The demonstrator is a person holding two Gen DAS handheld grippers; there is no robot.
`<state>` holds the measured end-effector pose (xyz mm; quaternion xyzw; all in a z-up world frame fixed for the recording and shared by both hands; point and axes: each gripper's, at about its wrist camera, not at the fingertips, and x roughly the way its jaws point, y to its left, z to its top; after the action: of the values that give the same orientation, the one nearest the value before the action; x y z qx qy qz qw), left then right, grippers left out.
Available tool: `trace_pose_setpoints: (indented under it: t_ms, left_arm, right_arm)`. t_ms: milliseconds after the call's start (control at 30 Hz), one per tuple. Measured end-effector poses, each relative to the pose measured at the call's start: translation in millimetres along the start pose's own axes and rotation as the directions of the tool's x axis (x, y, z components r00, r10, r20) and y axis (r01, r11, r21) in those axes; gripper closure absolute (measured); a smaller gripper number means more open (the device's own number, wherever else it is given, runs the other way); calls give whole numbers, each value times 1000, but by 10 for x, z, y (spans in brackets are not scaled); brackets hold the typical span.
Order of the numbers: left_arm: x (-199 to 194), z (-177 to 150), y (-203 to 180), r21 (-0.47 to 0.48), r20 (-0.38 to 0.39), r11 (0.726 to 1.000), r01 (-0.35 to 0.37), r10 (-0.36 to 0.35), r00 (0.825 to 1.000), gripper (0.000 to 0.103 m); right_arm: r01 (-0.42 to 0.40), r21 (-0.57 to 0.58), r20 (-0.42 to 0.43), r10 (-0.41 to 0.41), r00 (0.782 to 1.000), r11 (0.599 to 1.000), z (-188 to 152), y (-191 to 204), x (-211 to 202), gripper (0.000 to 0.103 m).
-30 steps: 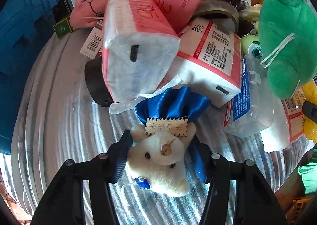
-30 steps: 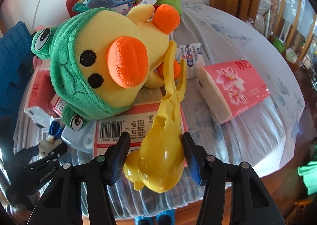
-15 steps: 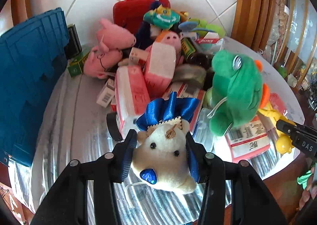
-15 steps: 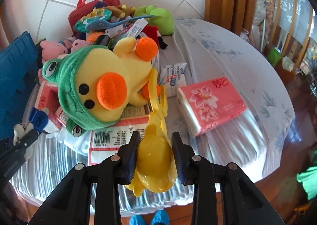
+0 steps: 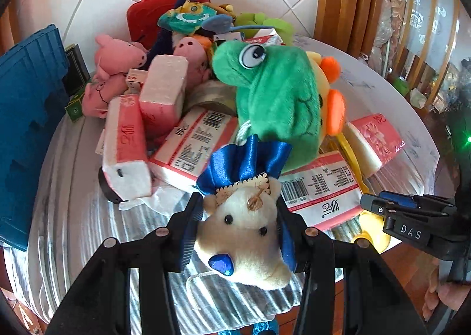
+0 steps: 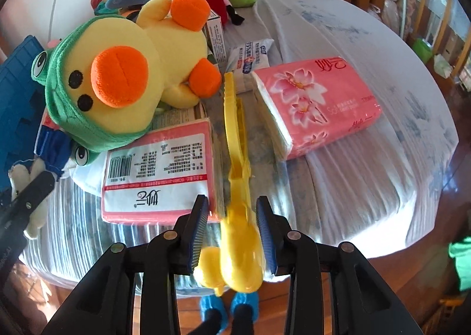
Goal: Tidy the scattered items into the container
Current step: 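Lift the white bear with the left tool while the right tool lifts the yellow clip toy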
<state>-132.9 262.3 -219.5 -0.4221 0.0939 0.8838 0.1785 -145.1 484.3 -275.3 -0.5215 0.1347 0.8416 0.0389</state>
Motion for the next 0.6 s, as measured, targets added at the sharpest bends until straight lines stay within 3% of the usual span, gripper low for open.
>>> trace_pose_setpoints:
  t_ms: [233, 500, 533, 600]
  left_arm:
    - [164, -49, -202, 16, -43, 1000, 7, -6, 999, 65]
    - [296, -81, -200, 11, -70, 1000, 0, 1, 998, 65]
    - [310, -90, -171, 2, -76, 1000, 3, -2, 997, 65]
    - [328, -105, -94, -7, -75, 1000, 4, -4, 997, 55]
  right_arm:
    - [-13, 9, -32, 13, 999, 1000, -28, -190, -23, 70]
    - [-28, -33, -80, 25, 997, 999, -141, -104, -49, 68]
    - [-30, -36, -76, 28, 997, 999, -154, -93, -76, 67]
    - [-36, -46, -87, 32, 996, 998, -198, -70, -101, 67]
